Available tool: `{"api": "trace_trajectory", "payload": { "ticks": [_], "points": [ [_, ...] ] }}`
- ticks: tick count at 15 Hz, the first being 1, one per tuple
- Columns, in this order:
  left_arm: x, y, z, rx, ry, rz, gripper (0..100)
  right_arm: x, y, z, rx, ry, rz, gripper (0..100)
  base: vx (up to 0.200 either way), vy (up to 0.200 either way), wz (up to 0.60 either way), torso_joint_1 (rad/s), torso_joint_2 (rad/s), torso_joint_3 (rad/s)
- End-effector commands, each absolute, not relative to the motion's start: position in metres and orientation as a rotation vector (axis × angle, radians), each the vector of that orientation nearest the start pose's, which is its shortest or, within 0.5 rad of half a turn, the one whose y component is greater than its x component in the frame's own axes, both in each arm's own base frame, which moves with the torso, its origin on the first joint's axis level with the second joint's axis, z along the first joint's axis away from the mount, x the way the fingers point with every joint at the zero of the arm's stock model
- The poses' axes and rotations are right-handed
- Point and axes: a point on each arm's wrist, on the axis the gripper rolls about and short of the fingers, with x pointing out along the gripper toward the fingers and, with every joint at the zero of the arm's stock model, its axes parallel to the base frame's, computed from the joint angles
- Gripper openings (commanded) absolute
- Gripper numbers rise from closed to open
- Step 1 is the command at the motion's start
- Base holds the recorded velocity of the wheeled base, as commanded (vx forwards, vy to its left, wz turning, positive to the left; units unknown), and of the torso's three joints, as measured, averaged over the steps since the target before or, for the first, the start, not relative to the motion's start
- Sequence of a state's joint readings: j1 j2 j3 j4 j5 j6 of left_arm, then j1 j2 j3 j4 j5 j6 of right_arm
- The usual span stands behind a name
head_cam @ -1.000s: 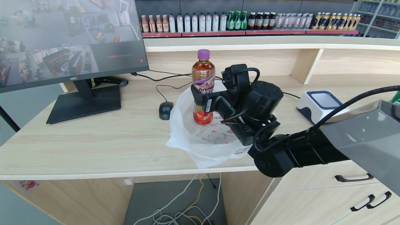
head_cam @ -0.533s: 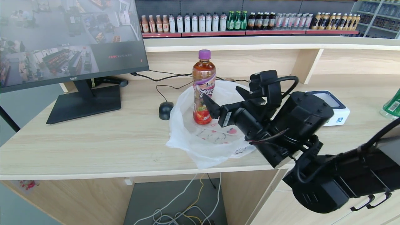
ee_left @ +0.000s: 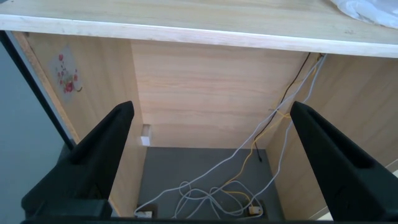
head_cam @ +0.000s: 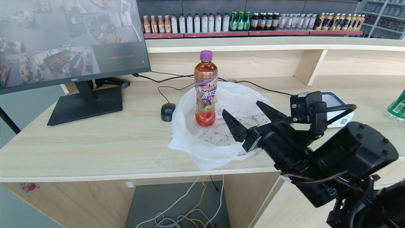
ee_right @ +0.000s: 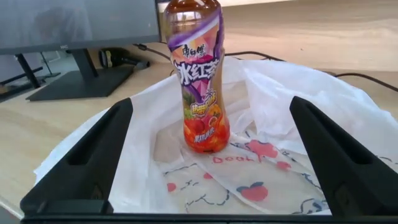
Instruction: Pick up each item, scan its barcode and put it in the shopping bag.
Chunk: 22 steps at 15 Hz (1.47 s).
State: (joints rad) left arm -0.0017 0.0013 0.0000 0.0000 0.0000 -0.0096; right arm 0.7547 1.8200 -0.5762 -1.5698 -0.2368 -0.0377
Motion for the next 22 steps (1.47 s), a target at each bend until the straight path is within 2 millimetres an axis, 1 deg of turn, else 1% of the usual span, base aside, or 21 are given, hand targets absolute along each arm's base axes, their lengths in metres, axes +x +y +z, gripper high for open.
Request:
{"api": "trace_trajectory", "payload": {
  "ticks": [1,7,8,10,16,22],
  "points": [
    [-0.023,0.000,0.076,-0.009,0.002,-0.002,100,0.212,0.193,0.187,0.125,-0.308,0.509,100,0.000,0.000,0.00,0.000,0.00,0.000],
    [-0.023,0.000,0.076,-0.009,0.002,-0.002,100,0.209,0.202,0.188,0.128,-0.313,0.540,100,0.000,0.000,0.00,0.000,0.00,0.000],
    [-0.023,0.000,0.076,-0.009,0.002,-0.002,100,0.210,0.203,0.187,0.127,-0.311,0.539,100,0.000,0.000,0.00,0.000,0.00,0.000],
    [-0.023,0.000,0.076,-0.009,0.002,-0.002,100,0.210,0.203,0.186,0.126,-0.309,0.539,100,-0.200,0.000,0.00,0.005,0.00,0.005],
    [-0.023,0.000,0.076,-0.008,0.002,-0.002,100,0.211,0.203,0.186,0.128,-0.307,0.538,100,0.000,0.000,0.00,0.000,0.00,0.000],
    [-0.023,0.000,0.076,-0.009,0.002,-0.002,100,0.216,0.207,0.185,0.129,-0.310,0.534,100,0.000,-0.200,0.00,0.006,0.01,0.004]
  ]
}}
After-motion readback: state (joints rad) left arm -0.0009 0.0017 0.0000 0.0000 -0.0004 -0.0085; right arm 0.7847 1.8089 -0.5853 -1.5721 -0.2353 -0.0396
